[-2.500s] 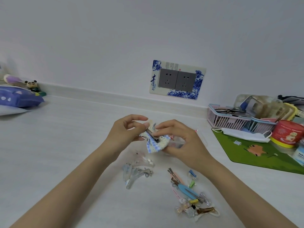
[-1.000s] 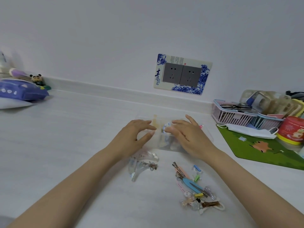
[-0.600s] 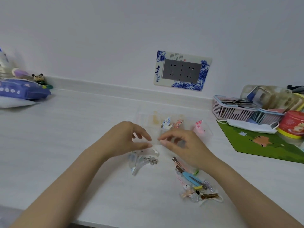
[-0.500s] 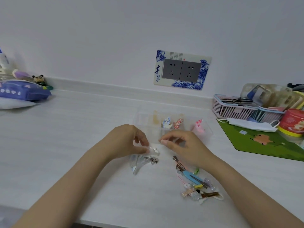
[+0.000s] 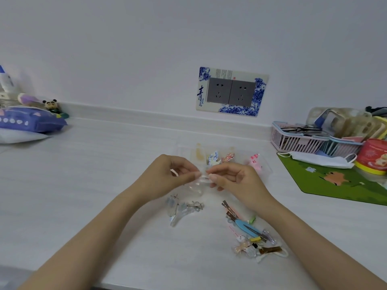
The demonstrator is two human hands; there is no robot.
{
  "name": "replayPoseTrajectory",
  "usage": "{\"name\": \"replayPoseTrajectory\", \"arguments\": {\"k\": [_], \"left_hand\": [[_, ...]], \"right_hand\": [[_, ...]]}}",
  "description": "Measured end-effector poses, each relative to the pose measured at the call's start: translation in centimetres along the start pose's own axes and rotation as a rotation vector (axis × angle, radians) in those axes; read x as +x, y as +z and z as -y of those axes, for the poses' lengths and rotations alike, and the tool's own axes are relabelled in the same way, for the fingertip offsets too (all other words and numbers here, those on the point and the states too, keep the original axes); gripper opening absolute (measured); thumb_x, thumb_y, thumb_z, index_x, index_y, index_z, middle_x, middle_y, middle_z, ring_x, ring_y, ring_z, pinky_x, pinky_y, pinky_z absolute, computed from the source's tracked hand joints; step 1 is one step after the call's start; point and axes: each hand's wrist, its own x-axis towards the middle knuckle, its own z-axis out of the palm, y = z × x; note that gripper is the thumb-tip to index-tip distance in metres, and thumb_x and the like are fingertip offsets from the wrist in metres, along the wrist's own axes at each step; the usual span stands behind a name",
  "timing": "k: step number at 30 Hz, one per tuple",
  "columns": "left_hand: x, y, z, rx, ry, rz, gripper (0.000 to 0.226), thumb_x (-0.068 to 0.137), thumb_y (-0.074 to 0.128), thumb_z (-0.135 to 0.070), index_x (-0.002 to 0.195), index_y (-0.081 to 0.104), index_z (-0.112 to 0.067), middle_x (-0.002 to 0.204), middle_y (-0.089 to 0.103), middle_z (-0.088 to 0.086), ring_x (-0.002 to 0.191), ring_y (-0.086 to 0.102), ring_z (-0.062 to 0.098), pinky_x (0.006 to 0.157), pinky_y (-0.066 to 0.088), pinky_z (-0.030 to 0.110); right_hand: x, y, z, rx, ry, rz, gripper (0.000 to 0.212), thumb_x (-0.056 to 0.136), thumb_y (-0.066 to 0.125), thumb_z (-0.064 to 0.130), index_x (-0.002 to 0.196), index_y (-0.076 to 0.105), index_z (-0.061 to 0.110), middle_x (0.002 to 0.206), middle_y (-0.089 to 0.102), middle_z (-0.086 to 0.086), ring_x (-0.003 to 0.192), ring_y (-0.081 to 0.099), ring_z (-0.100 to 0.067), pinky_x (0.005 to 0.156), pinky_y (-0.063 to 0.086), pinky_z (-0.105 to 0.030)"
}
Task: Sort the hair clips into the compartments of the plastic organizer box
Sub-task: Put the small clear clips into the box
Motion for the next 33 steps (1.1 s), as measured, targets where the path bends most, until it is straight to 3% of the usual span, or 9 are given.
{"name": "replayPoseTrajectory", "arguments": {"k": [6, 11, 13, 17, 21, 24, 28, 31, 33], "left_hand": [[0.1, 0.4, -0.5, -0.242, -0.104, -0.017, 0.019, 0.089, 0.059, -0.028, 0.088, 0.073, -0.014, 0.067, 0.069, -0.006, 0.059, 0.056, 0.005, 0.058, 0.045, 0.015], [0.5, -0.5, 0.7, 0.172, 0.039, -0.318, 0.017, 0.091, 0.053, -0.038, 0.102, 0.064, -0.034, 0.096, 0.067, -0.021, 0.092, 0.054, -0.009, 0.075, 0.04, 0.01], [0.5, -0.9, 1.5, 0.275, 0.029, -0.258, 0.025, 0.091, 0.052, -0.041, 0.114, 0.06, -0.035, 0.112, 0.057, -0.025, 0.103, 0.045, -0.014, 0.088, 0.034, 0.009], [0.7, -0.8, 2.9, 0.358, 0.009, -0.169, 0.031, 0.089, 0.054, -0.041, 0.12, 0.056, -0.037, 0.125, 0.054, -0.018, 0.116, 0.043, -0.004, 0.089, 0.028, 0.005], [1.1, -0.8, 3.3, 0.389, 0.045, -0.178, 0.031, 0.088, 0.057, -0.04, 0.118, 0.059, -0.034, 0.122, 0.057, -0.018, 0.112, 0.04, -0.009, 0.086, 0.024, -0.004], [1.1, -1.0, 3.4, 0.384, 0.043, -0.167, 0.031, 0.087, 0.058, -0.042, 0.117, 0.058, -0.036, 0.122, 0.056, -0.019, 0.113, 0.041, -0.008, 0.087, 0.025, -0.002], [1.1, -1.3, 3.2, 0.382, 0.054, -0.168, 0.03, 0.086, 0.059, -0.042, 0.115, 0.058, -0.037, 0.119, 0.056, -0.023, 0.114, 0.044, -0.006, 0.088, 0.027, 0.001], [0.8, -1.4, 2.5, 0.364, 0.124, -0.179, 0.023, 0.083, 0.065, -0.039, 0.106, 0.062, -0.038, 0.106, 0.06, -0.029, 0.107, 0.048, -0.007, 0.088, 0.033, 0.006], [0.6, -1.3, 1.9, 0.354, 0.164, -0.182, 0.016, 0.081, 0.068, -0.038, 0.096, 0.066, -0.039, 0.094, 0.063, -0.028, 0.096, 0.053, -0.003, 0.082, 0.04, 0.014]], "right_hand": [[0.8, -0.1, 1.8, 0.028, -0.081, -0.026, 0.014, 0.066, 0.073, 0.019, 0.08, 0.073, 0.021, 0.074, 0.073, 0.007, 0.069, 0.067, -0.009, 0.062, 0.053, -0.017], [5.4, -1.7, 3.2, -0.099, -0.049, -0.154, 0.003, 0.079, 0.071, 0.015, 0.081, 0.071, 0.018, 0.071, 0.073, 0.009, 0.064, 0.066, -0.006, 0.059, 0.052, -0.015], [7.2, -2.1, 2.9, -0.192, 0.0, -0.149, 0.009, 0.08, 0.072, 0.019, 0.085, 0.066, 0.014, 0.066, 0.073, 0.006, 0.059, 0.066, -0.006, 0.055, 0.05, -0.015], [8.9, -1.5, 1.3, -0.408, 0.054, -0.055, 0.019, 0.079, 0.073, 0.027, 0.081, 0.061, 0.013, 0.057, 0.07, 0.006, 0.062, 0.066, -0.014, 0.061, 0.051, -0.023], [9.4, -0.4, 0.3, -0.467, 0.081, 0.014, 0.019, 0.077, 0.074, 0.03, 0.077, 0.067, 0.011, 0.064, 0.07, 0.002, 0.056, 0.06, -0.007, 0.058, 0.048, -0.023], [9.6, -0.2, -0.2, -0.579, 0.074, 0.041, 0.02, 0.077, 0.073, 0.036, 0.072, 0.071, 0.017, 0.062, 0.068, 0.007, 0.052, 0.057, -0.003, 0.059, 0.049, -0.032], [9.0, -0.2, -0.2, -0.728, 0.035, 0.046, 0.024, 0.085, 0.061, 0.041, 0.082, 0.074, 0.021, 0.062, 0.059, 0.021, 0.05, 0.051, 0.009, 0.058, 0.035, -0.023], [8.0, -0.9, 0.1, -0.682, -0.022, -0.025, 0.018, 0.089, 0.057, 0.037, 0.09, 0.071, 0.026, 0.085, 0.066, 0.021, 0.063, 0.055, -0.009, 0.063, 0.045, -0.029], [6.9, -1.3, 0.3, -0.588, -0.065, -0.089, 0.015, 0.088, 0.059, 0.034, 0.091, 0.071, 0.025, 0.091, 0.068, 0.018, 0.071, 0.056, -0.016, 0.065, 0.046, -0.024]]}}
